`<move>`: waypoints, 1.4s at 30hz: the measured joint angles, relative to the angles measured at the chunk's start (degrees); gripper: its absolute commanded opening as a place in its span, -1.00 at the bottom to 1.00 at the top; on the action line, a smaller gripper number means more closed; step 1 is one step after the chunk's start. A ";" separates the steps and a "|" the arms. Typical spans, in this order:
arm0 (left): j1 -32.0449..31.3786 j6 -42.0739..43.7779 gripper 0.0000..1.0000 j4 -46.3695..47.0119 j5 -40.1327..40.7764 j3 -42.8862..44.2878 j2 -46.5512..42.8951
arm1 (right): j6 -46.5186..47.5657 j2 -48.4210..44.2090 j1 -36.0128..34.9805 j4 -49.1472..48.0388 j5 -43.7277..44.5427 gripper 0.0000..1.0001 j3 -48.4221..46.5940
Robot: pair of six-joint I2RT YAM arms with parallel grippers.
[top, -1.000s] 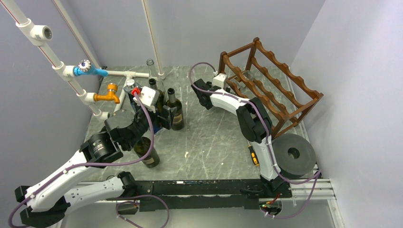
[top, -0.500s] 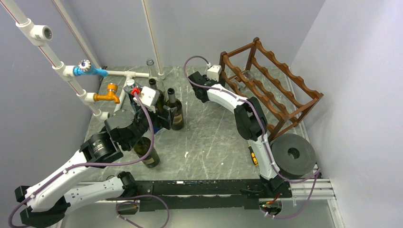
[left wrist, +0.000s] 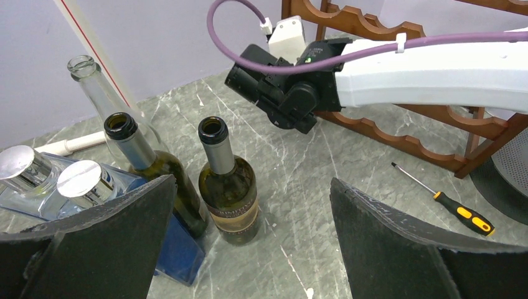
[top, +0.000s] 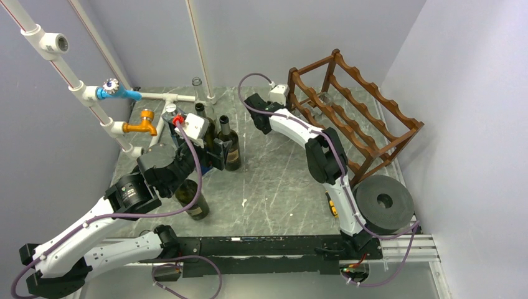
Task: Put the wine bottle on the wine rack
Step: Adjust the wine bottle in the wine rack.
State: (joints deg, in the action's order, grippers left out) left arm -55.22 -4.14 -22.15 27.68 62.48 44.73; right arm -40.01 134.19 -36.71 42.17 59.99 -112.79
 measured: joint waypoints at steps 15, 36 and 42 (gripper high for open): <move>0.00 0.00 0.98 -0.04 -0.07 0.02 0.00 | -4.70 3.85 -1.46 2.34 -7.10 -0.46 -1.20; 0.00 -4.28 0.98 0.28 -5.64 1.20 8.04 | 22.32 -47.10 1.86 -7.56 -31.56 0.63 17.77; 3.91 -9.51 0.98 1.95 -19.65 7.98 22.97 | 23.50 -62.77 15.65 -11.19 -36.94 0.73 22.25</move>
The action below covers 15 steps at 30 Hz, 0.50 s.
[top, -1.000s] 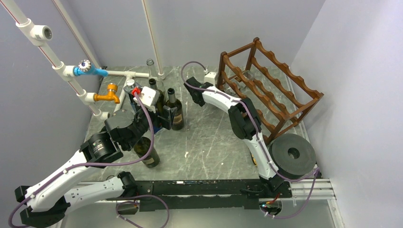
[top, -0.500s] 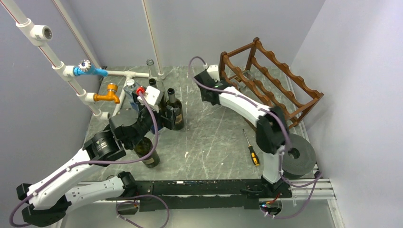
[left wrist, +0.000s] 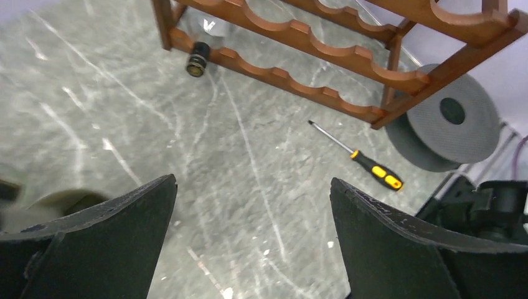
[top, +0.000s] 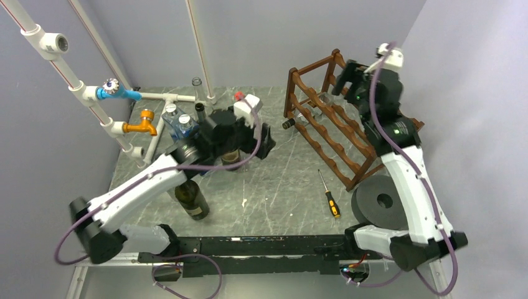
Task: Put the wine bottle on the wine rack
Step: Adjust the wine bottle in the wine rack.
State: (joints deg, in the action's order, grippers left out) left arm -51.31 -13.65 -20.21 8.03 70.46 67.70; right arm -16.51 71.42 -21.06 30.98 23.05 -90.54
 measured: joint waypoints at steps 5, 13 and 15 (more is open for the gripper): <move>9.44 -7.10 0.98 -0.15 -15.28 10.97 17.88 | -1.36 -7.21 6.73 -3.10 -5.31 0.77 6.71; 11.91 -7.26 0.98 -6.27 -16.74 31.61 41.59 | -4.46 -10.32 10.32 -4.11 -12.87 0.66 21.64; 11.69 -6.08 0.98 -7.34 -14.86 33.83 43.98 | -4.61 -10.97 10.54 -4.17 -13.84 0.65 23.39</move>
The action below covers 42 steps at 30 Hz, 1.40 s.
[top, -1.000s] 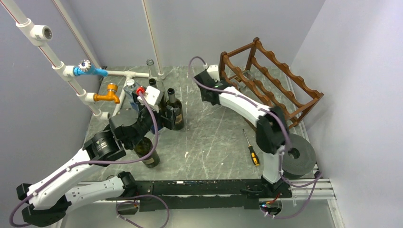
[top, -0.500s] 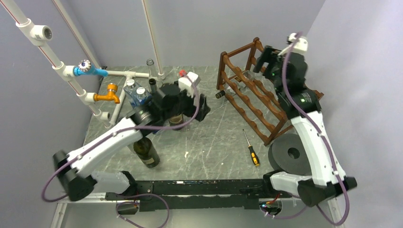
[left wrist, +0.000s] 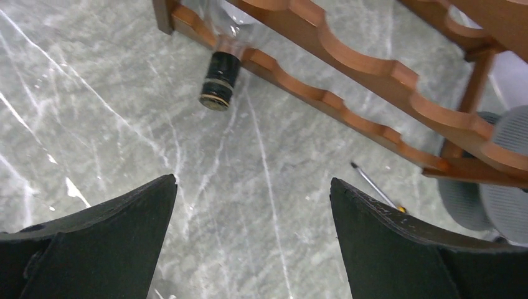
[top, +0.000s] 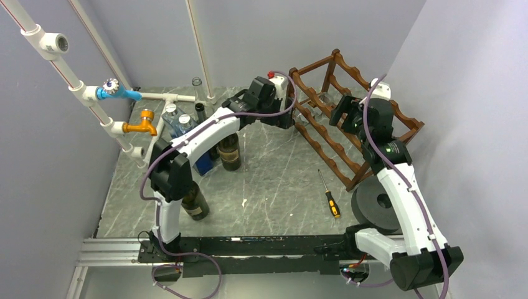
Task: Put the wine bottle on the wine rack
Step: Adjust the wine bottle in the wine rack.
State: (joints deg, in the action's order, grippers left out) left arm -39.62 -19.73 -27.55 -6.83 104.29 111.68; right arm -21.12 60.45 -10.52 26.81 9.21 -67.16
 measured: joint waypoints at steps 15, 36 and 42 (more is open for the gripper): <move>-2.16 12.98 0.98 -1.14 14.73 9.86 7.76 | 0.13 -5.70 0.00 -3.37 -2.23 0.61 6.58; -2.49 14.19 0.98 -12.79 12.46 11.76 -12.50 | -14.53 1.16 -18.99 1.36 10.10 0.99 -1.29; -0.90 15.28 0.98 -12.87 14.51 2.67 -29.68 | -29.92 4.20 -23.61 -0.63 15.30 0.75 2.93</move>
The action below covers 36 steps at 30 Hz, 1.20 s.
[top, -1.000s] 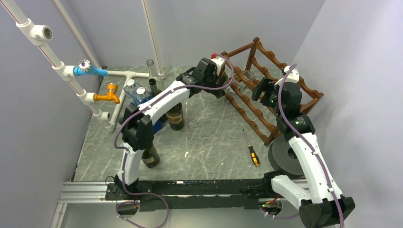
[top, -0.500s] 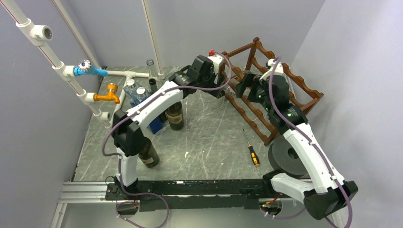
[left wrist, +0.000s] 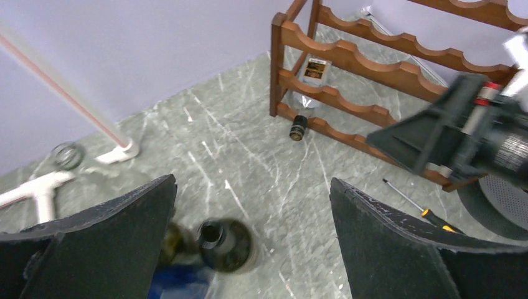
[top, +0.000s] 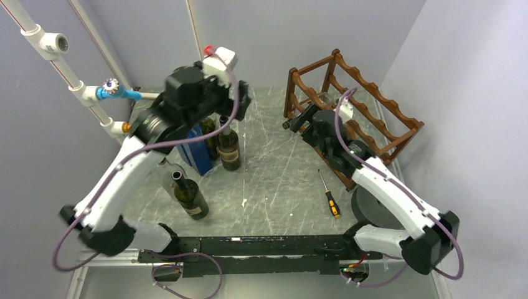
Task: Put the wine bottle on the wine rack
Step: Adjust the wine bottle in the wine rack.
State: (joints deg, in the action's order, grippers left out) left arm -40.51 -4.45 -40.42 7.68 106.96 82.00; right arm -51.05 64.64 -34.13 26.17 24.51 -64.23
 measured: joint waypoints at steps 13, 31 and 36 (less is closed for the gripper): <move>0.20 0.83 0.98 13.40 4.87 -24.68 -24.76 | -34.36 27.26 -11.17 -8.13 19.93 0.74 1.73; 0.20 2.95 0.98 17.29 7.72 -29.38 -26.08 | -47.52 58.07 -8.57 14.67 40.61 0.25 -31.30; 0.20 2.95 0.98 17.55 7.69 -29.38 -26.45 | -42.88 65.88 -8.24 23.65 43.78 0.34 -40.26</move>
State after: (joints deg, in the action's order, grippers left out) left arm -40.32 -1.50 -22.87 15.38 77.58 55.55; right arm -93.93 130.52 -42.37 49.82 68.29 -104.49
